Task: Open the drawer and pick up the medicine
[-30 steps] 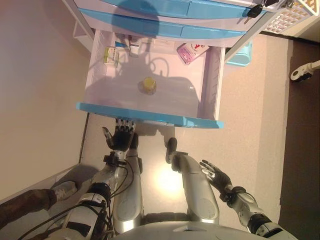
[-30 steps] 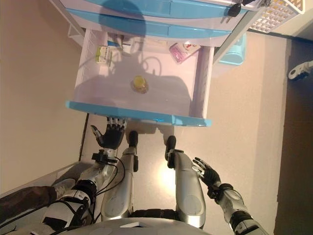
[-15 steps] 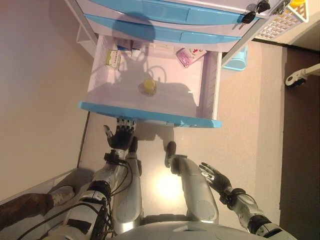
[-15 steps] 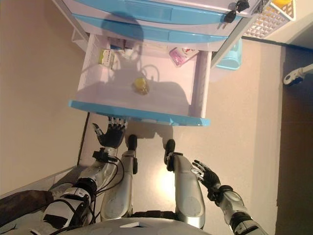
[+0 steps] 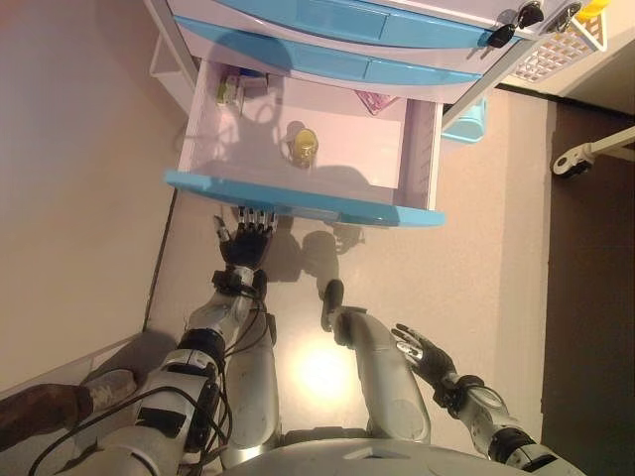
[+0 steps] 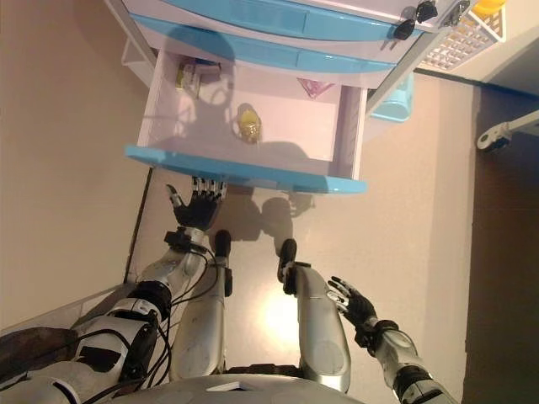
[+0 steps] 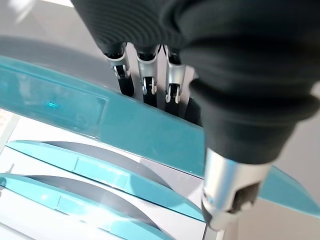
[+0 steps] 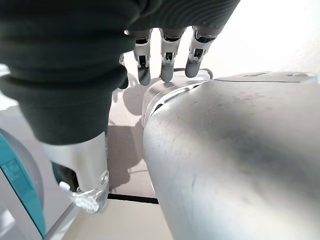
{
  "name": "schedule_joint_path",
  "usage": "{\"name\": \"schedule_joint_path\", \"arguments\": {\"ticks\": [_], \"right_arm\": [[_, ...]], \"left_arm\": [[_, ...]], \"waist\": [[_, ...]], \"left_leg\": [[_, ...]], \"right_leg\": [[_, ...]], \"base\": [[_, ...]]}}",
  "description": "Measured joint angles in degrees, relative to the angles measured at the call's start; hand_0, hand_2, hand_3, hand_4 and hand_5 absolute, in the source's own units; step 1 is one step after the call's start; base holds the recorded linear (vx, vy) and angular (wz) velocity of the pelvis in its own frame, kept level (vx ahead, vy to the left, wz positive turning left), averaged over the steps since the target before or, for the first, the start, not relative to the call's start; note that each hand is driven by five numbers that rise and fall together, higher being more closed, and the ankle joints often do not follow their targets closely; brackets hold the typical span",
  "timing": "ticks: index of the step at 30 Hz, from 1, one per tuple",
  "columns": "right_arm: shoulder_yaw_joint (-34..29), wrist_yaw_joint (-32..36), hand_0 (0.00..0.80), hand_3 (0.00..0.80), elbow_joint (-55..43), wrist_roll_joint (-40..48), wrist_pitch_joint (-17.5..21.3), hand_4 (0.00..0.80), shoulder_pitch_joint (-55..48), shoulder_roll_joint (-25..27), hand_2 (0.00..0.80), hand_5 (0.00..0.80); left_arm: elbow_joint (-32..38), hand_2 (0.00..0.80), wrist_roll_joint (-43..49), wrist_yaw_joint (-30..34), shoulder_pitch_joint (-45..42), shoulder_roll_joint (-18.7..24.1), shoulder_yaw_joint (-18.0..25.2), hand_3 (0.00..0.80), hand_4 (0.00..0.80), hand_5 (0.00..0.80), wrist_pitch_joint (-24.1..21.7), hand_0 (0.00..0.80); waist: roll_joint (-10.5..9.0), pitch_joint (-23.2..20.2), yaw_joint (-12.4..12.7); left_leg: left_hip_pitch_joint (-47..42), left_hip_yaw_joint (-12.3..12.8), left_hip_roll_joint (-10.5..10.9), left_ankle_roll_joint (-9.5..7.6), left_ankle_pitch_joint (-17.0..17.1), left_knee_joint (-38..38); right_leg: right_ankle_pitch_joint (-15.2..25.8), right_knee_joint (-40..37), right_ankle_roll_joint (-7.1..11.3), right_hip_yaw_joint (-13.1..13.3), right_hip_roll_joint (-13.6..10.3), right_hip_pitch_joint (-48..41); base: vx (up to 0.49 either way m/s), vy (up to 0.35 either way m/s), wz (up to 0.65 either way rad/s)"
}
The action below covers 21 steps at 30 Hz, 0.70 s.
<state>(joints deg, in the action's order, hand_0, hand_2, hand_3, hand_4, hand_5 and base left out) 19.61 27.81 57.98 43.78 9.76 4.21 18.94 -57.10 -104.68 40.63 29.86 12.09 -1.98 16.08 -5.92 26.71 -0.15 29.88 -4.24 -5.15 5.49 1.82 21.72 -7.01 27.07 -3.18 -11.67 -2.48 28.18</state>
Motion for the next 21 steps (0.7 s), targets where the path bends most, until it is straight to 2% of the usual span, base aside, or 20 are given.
{"name": "schedule_joint_path", "arguments": {"ticks": [10,17,18,21], "right_arm": [[0.38,0.00,0.000,0.000,-0.20,0.03,0.31,0.000,-0.12,0.02,0.000,0.000],[0.35,-0.01,0.000,0.000,-0.20,0.05,0.30,0.000,-0.16,0.20,0.000,0.000],[0.35,-0.01,0.000,0.000,-0.29,0.05,0.32,0.000,-0.23,0.17,0.000,0.000],[0.18,-0.04,0.000,0.000,-0.31,0.07,0.36,0.000,-0.30,0.07,0.000,0.000]], "left_arm": [[-0.01,0.000,-0.50,-1.64,0.94,0.35,0.04,0.000,0.000,0.000,0.19,0.000],[-0.33,0.000,-0.41,-2.18,0.48,0.69,0.11,0.000,0.000,0.000,2.31,0.000],[-1.86,0.000,-0.57,-2.40,0.45,0.70,0.24,0.000,0.000,0.000,2.50,0.000],[-2.49,0.000,-0.57,0.90,-0.60,0.48,0.22,0.000,0.000,0.000,3.65,0.000]], "waist": [[0.11,-0.18,-0.14],[0.19,-0.17,0.06],[0.35,-0.12,-0.06],[0.45,-0.09,-0.10]], "left_leg": [[0.53,0.11,0.11,-0.01,0.00,0.06],[0.00,0.65,0.22,-0.04,-0.03,-1.03],[-0.12,0.77,0.22,-0.06,-0.05,-1.16],[-0.80,1.27,0.30,-0.07,-0.05,-3.05]], "right_leg": [[0.17,-0.08,0.27,0.03,-0.21,0.61],[0.32,-0.66,0.51,0.07,-0.54,0.49],[0.64,-0.86,1.00,0.20,-0.54,0.32],[0.78,-2.08,1.22,0.43,-0.59,0.24]], "base": [[0.000,0.000,0.00],[0.008,-0.004,-0.01],[-0.001,-0.006,-0.11],[0.002,-0.007,0.00]]}}
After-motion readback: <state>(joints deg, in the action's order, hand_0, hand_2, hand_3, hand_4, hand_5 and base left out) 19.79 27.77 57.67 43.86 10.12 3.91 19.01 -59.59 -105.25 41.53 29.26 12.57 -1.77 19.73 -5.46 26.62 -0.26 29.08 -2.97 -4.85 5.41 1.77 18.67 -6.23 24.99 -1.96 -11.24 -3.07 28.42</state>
